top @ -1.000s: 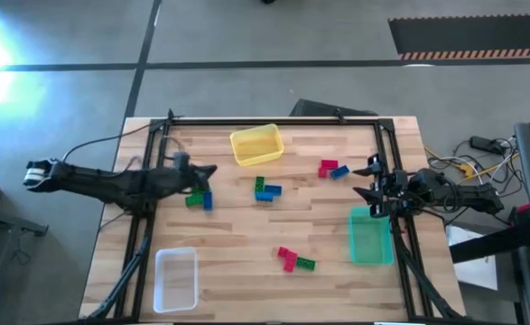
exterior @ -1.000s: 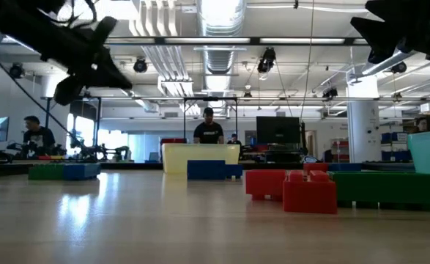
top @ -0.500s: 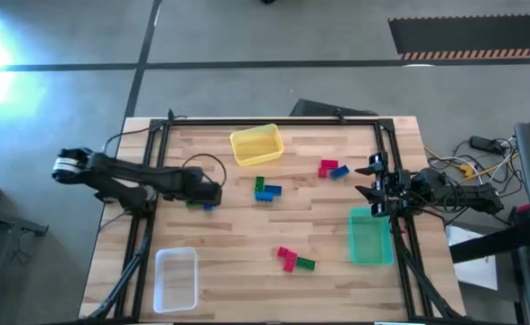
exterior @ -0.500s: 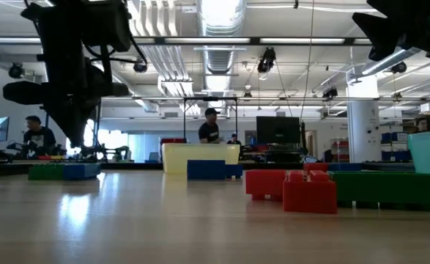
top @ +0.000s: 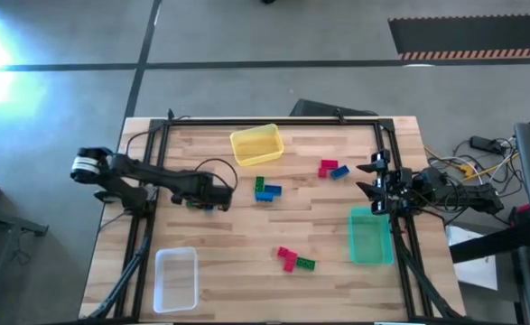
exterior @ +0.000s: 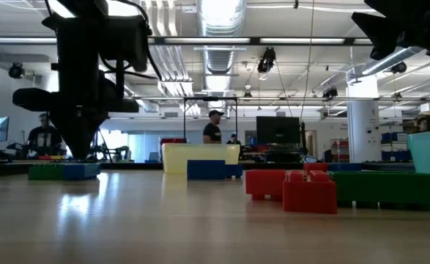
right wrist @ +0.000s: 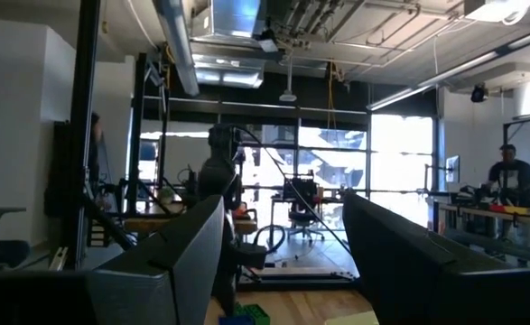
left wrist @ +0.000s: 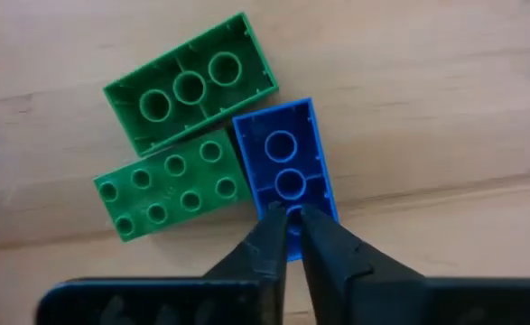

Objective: Sort & place blocks by color
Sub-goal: Put the blue game piece into the transparent bin

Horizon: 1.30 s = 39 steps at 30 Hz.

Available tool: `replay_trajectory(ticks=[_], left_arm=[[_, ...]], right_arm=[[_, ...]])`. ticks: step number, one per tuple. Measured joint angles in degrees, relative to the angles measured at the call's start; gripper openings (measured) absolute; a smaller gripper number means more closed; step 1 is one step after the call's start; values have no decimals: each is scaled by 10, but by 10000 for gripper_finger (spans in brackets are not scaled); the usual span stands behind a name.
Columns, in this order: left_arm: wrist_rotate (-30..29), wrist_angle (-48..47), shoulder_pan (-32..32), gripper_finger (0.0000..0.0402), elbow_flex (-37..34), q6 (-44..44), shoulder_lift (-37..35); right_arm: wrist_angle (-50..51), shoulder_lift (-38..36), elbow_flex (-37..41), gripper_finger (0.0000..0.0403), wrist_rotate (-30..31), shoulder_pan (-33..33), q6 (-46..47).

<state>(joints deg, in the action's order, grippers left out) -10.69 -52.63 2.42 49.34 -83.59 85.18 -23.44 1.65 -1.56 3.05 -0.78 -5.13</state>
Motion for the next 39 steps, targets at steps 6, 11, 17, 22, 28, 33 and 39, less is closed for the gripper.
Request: replay_trajectory(ticks=[6,11,17,22,28,33,39], left_arm=[[-1,9,0,102,0,13,20],[-5,36,0,152,-1,26,37],[-5,76,0,166,-1,35,47],[-5,77,0,166,-1,45,47],[-3,77,-1,164,-1,61,45],[-3,77,-1,121,-1,65,46],[-3,75,0,88,4,77,44]], right_arm=[[0,0,-1,219,0,0,0],[0,0,-1,219,0,0,0],[0,0,-2,219,1,0,-5],[0,0,-3,219,1,0,-15],[0,0,-3,219,1,0,-24],[-1,0,-3,219,1,0,-25],[-9,0,-3,219,1,0,-24]])
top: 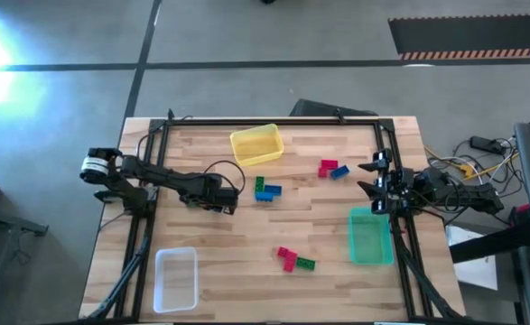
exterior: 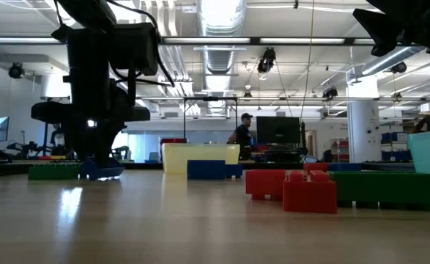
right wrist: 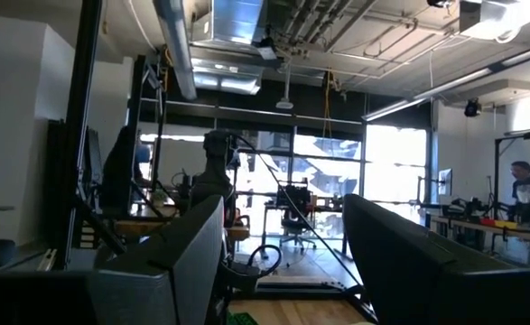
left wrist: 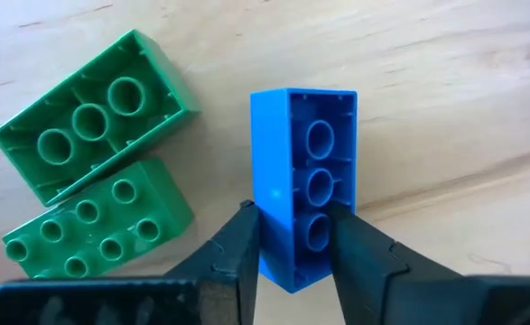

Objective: Sort & place blocks by color
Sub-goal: Put the blue game piece into the transparent bin

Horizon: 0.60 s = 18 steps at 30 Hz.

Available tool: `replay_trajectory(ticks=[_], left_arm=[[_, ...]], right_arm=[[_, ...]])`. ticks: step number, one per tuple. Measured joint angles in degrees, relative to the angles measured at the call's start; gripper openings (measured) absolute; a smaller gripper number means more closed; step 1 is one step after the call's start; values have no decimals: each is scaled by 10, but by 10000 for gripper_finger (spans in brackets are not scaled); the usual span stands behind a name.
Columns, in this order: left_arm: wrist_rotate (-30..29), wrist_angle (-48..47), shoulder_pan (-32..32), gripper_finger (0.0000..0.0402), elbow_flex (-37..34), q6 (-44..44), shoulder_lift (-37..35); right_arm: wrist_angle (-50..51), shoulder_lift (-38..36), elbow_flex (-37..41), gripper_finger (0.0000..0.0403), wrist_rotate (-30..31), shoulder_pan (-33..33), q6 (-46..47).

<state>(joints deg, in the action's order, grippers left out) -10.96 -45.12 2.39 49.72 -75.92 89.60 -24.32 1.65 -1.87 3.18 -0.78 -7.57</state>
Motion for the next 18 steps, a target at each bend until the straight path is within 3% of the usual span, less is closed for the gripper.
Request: replay_trajectory(ticks=[6,10,14,18], left_arm=[[-16,-1,9,88,46,81,-3],[-19,0,22,88,102,192,-3],[33,0,51,88,172,298,-3],[79,-30,94,88,252,293,-3]], right_arm=[[0,0,0,219,0,0,0],[0,0,0,219,0,0,0],[0,0,0,219,0,0,0],[0,0,0,219,0,0,0]])
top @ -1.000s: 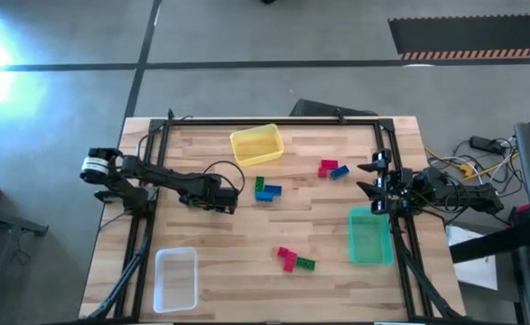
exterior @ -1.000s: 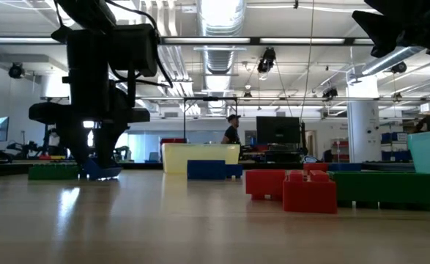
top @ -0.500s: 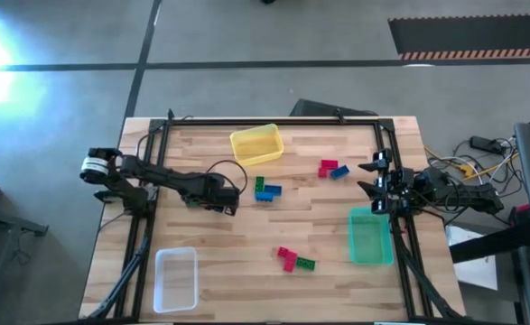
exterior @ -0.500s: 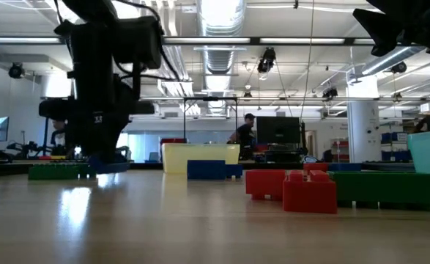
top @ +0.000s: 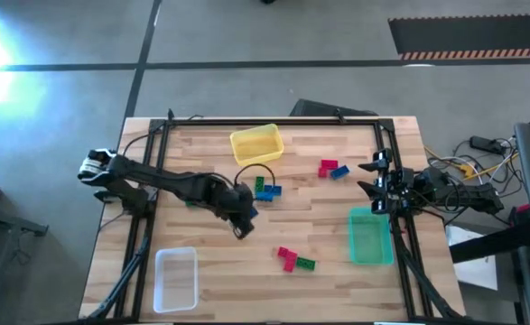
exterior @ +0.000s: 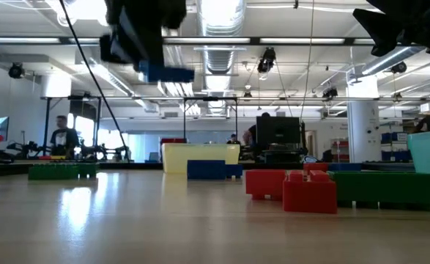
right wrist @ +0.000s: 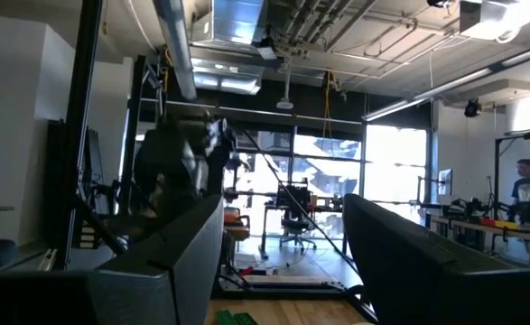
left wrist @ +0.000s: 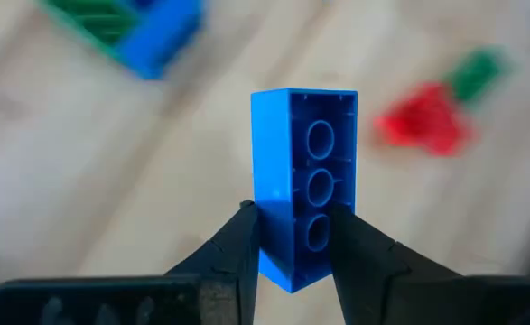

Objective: Sort & place blocks by color
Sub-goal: Put the blue game piece into the transparent bin

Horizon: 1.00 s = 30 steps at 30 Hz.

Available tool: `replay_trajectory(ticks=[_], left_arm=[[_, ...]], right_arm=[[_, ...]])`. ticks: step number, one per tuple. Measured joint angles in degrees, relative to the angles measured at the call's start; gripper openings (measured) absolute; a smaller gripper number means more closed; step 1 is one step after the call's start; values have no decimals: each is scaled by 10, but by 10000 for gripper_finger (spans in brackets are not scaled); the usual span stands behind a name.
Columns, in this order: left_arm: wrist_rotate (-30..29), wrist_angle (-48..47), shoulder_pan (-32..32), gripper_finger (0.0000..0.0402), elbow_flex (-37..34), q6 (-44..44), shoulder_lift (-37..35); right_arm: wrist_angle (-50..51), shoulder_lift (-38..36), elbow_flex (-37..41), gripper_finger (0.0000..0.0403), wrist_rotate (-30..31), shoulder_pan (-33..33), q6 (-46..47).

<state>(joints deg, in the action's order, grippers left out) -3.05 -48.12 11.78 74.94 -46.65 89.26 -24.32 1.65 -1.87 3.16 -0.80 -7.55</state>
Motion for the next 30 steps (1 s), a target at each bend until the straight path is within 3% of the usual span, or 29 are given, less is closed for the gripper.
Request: replay_trajectory(ticks=[8,19,25,30], left_arm=[[69,-122,124,88,107,-206,-1],[236,-280,293,89,67,-611,-1],[266,-263,301,135,7,-639,-1],[267,-246,298,147,-37,-639,-1]], right_arm=[[0,0,0,219,0,0,0],[0,0,0,219,0,0,0],[-5,0,0,219,0,0,-1],[-7,0,0,219,0,0,0]])
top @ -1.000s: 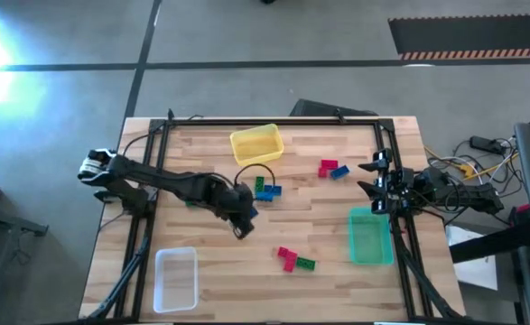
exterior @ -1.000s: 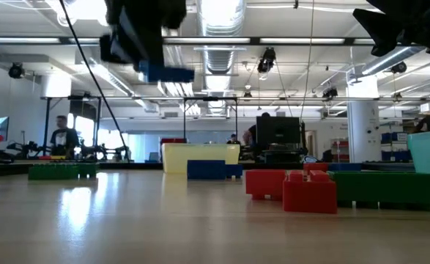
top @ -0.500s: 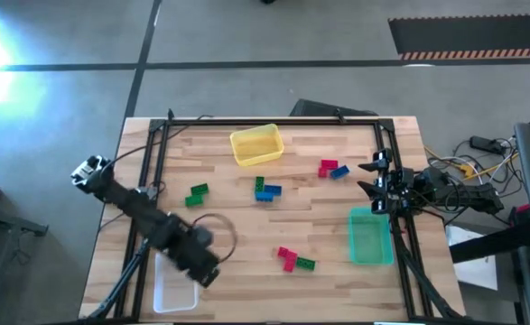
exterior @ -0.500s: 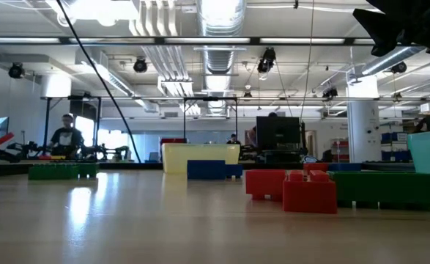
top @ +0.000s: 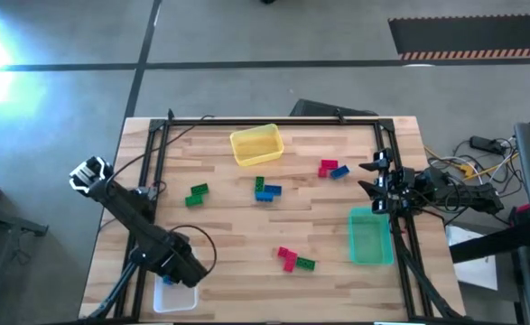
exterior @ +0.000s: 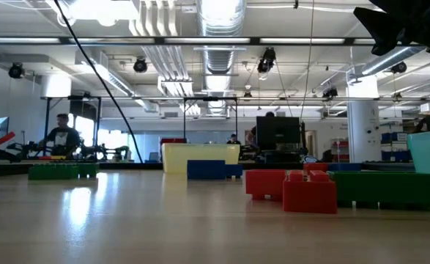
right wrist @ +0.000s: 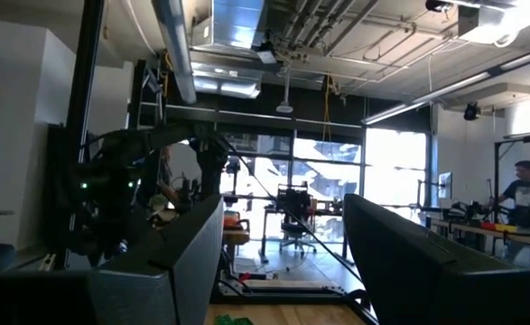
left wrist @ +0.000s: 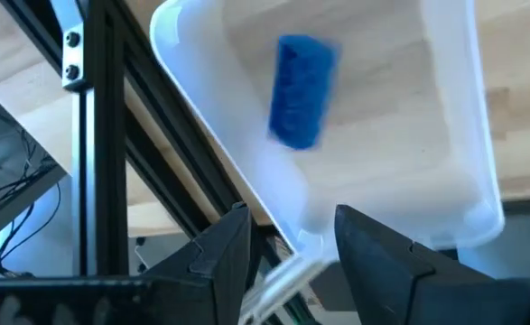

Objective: Sort & place blocks by color
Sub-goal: Put the blue game piece into the transparent bin, then put the red game piece into the green bin

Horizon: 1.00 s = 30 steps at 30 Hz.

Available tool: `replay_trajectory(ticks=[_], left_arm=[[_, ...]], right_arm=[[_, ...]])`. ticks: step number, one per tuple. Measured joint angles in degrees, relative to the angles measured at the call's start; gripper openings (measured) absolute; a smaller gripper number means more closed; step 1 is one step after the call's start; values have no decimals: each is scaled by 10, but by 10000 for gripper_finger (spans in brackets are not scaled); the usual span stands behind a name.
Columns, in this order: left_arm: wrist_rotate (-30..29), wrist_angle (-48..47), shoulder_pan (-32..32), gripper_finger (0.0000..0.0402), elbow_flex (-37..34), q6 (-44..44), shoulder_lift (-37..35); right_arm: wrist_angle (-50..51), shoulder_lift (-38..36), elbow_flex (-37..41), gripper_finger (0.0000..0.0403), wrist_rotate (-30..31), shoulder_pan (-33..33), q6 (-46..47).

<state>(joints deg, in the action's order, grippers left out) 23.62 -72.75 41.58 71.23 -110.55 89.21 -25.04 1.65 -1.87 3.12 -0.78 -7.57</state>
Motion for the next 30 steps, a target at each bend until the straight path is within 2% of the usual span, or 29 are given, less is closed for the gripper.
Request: replay_trajectory(ticks=[8,10,16,18,21,25,27,30], left_arm=[[-7,14,-4,150,-3,52,-1],[-46,16,-9,150,4,87,-1],[-240,24,-52,151,21,238,-1],[-292,33,-74,151,19,301,-1],[-373,54,-108,151,13,416,-1],[-477,130,-152,151,8,602,-1],[-507,184,-176,148,6,711,-1],[-519,274,-217,141,5,880,-1]], right_arm=[[-1,0,0,219,0,0,0],[-1,0,0,219,0,0,0],[-2,0,0,219,0,0,-15],[-2,0,0,219,2,0,-29],[-2,0,0,219,42,0,-47],[1,0,0,219,80,0,-18],[1,1,0,219,81,0,-7],[1,7,0,219,101,0,0]])
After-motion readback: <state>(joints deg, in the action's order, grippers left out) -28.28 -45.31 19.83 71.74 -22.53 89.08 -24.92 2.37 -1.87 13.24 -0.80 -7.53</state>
